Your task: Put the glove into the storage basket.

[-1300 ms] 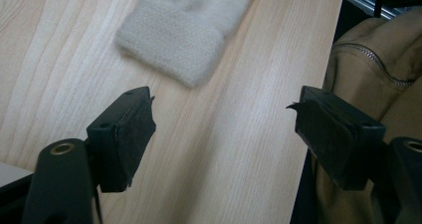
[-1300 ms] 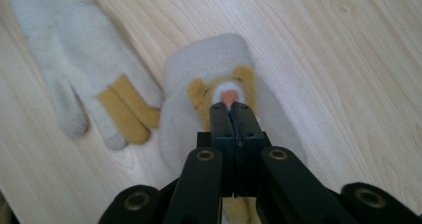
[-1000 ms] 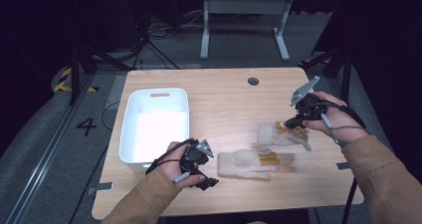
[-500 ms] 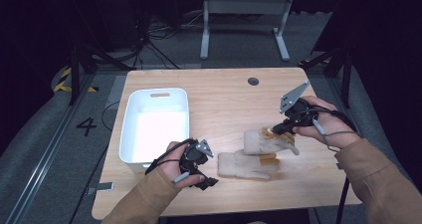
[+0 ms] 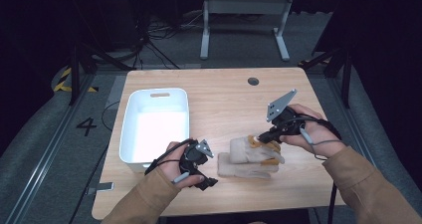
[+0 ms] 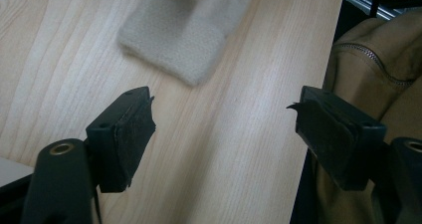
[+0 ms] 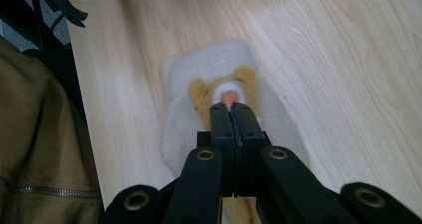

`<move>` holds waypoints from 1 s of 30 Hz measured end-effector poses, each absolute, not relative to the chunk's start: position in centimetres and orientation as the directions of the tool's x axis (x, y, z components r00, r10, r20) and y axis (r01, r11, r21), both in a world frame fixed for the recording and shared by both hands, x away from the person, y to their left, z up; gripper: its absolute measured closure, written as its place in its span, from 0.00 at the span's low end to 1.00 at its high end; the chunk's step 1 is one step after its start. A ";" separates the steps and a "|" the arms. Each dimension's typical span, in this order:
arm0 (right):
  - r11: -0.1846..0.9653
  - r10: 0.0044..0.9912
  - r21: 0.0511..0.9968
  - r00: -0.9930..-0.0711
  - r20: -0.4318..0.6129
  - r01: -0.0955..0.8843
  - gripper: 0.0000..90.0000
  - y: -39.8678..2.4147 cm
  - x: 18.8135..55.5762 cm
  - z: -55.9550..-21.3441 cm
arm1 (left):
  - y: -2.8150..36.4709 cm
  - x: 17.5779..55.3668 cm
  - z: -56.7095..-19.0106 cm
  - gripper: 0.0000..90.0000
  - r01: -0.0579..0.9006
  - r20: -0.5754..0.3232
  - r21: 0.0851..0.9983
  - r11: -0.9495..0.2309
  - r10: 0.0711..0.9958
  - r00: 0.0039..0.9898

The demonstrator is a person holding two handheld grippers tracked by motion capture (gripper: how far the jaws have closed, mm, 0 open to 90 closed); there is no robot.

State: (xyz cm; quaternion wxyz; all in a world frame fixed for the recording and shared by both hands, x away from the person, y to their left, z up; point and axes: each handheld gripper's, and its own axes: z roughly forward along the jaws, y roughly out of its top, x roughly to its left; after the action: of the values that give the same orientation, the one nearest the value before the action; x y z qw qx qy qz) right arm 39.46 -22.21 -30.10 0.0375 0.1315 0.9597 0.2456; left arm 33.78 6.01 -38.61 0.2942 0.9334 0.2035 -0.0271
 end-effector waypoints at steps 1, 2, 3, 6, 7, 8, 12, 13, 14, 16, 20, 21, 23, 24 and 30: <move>0.845 0.271 0.481 -0.963 -0.007 0.234 1.00 -22.2 39.5 -30.1 | 6.0 33.8 -38.6 0.26 0.396 -0.170 0.538 -0.744 0.364 0.916; 0.843 0.270 0.485 -0.963 -0.006 0.234 1.00 -22.1 39.4 -30.2 | 6.0 33.8 -38.6 0.26 0.395 -0.168 0.537 -0.745 0.364 0.916; 0.839 0.266 0.493 -0.964 -0.002 0.230 1.00 -21.9 39.3 -30.4 | 6.0 33.8 -38.6 0.26 0.396 -0.168 0.538 -0.744 0.366 0.915; 0.835 0.267 0.498 -0.964 0.006 0.235 1.00 -21.5 39.1 -30.9 | 6.1 33.8 -38.6 0.26 0.396 -0.168 0.537 -0.745 0.365 0.915; 0.832 0.269 0.500 -0.963 0.015 0.241 1.00 -21.2 39.1 -31.4 | 6.1 33.8 -38.6 0.26 0.396 -0.168 0.537 -0.745 0.365 0.916; 0.831 0.267 0.502 -0.963 0.015 0.238 1.00 -21.1 39.1 -31.5 | 6.1 33.8 -38.6 0.26 0.396 -0.168 0.537 -0.745 0.365 0.916; 0.824 0.268 0.511 -0.963 0.029 0.245 1.00 -20.7 39.0 -32.3 | 6.0 33.8 -38.7 0.26 0.397 -0.169 0.536 -0.745 0.367 0.915; 0.824 0.268 0.511 -0.963 0.029 0.245 1.00 -20.7 39.0 -32.3 | 6.0 33.8 -38.7 0.26 0.397 -0.169 0.536 -0.745 0.367 0.915; 0.821 0.264 0.517 -0.964 0.034 0.243 1.00 -20.6 39.0 -32.4 | 6.0 33.8 -38.7 0.26 0.398 -0.169 0.536 -0.744 0.367 0.915; 0.815 0.267 0.523 -0.963 0.040 0.248 1.00 -20.4 38.8 -32.8 | 6.0 33.8 -38.7 0.26 0.397 -0.168 0.534 -0.746 0.367 0.915; 0.815 0.269 0.519 -0.961 0.057 0.258 1.00 -20.1 38.9 -33.8 | 6.0 33.7 -38.7 0.26 0.393 -0.165 0.535 -0.748 0.364 0.917; 0.815 0.269 0.519 -0.961 0.057 0.258 1.00 -20.1 38.9 -33.8 | 6.0 33.7 -38.7 0.26 0.393 -0.165 0.535 -0.748 0.364 0.917; 0.821 0.269 0.507 -0.961 0.062 0.262 1.00 -20.0 38.9 -34.6 | 6.0 33.7 -38.8 0.26 0.397 -0.167 0.535 -0.746 0.367 0.915; 0.821 0.274 0.504 -0.960 0.067 0.269 1.00 -20.1 38.9 -34.8 | 5.9 33.8 -38.8 0.26 0.395 -0.166 0.533 -0.748 0.366 0.916; 0.839 0.278 0.467 -0.958 0.073 0.279 1.00 -20.2 39.1 -36.1 | 5.9 33.8 -38.9 0.26 0.397 -0.173 0.540 -0.742 0.364 0.915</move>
State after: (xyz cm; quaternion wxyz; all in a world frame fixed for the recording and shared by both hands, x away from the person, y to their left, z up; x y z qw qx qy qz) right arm 39.11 -20.17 -36.13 -0.0009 0.1454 0.9588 0.2439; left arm 33.78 5.89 -38.89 0.2957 0.9328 0.2041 -0.0281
